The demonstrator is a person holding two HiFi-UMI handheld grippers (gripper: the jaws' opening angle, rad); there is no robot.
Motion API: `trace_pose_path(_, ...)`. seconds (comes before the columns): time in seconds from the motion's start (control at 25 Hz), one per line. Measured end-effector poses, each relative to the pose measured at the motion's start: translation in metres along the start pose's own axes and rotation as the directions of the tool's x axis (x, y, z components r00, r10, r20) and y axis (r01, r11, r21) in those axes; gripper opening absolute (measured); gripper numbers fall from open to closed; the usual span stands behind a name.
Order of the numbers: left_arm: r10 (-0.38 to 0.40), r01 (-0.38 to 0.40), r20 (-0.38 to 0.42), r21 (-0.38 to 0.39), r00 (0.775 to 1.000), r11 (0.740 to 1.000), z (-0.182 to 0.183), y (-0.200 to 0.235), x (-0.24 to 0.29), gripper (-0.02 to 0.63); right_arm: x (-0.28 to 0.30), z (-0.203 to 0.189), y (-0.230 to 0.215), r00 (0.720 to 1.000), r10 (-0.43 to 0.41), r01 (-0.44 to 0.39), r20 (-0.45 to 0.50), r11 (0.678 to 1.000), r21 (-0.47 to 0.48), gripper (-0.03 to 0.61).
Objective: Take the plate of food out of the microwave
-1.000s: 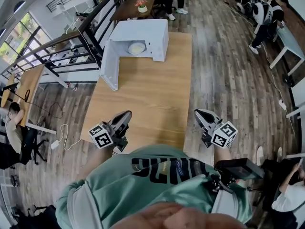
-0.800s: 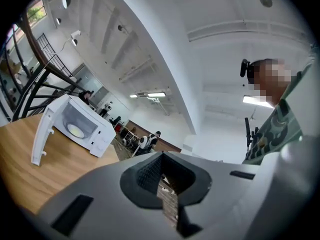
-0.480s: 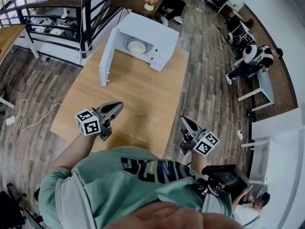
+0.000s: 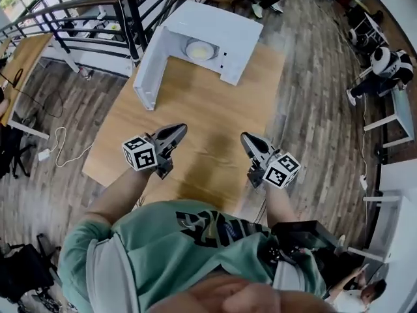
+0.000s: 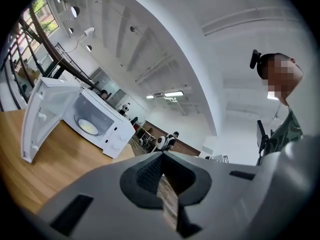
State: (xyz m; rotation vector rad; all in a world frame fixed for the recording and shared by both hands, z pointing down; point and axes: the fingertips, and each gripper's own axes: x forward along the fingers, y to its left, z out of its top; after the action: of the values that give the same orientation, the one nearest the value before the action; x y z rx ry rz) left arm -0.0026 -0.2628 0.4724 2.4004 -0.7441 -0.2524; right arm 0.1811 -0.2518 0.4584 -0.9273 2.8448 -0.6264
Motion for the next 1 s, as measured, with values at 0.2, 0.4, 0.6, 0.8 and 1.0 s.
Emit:
trace_pose_path(0.2,0.003,-0.001,-0.028,0.048,1.0,0.999,0.009,0.03,0.018,-0.005,0.046,-0.012,-0.03,1.0,-0.001,0.001,0.002,0.996,0.091,-0.005)
trace_pose_path(0.4,0.01,-0.01,-0.011,0.041,1.0,0.999,0.015,0.076,0.029,-0.005,0.106,-0.021,-0.078,0.999,-0.053,0.051,0.01,0.984,0.171,-0.005)
trace_pose_path(0.6,0.038,-0.038,-0.005,0.059,0.999,0.998,0.016,0.127,0.031,-0.005,0.168,-0.035,-0.132,0.993,-0.121,0.113,0.014,0.956,0.272,-0.002)
trace_pose_path(0.8,0.066,-0.066,0.007,0.124,0.998,0.99,0.015,0.17,0.032,-0.005,0.227,-0.05,-0.178,0.991,-0.134,0.121,0.011,0.926,0.358,0.026)
trace_pose_path(1.0,0.078,-0.078,0.008,0.196,0.997,0.977,-0.001,0.202,0.046,-0.005,0.28,-0.073,-0.213,0.994,-0.109,0.1,-0.005,0.89,0.445,0.075)
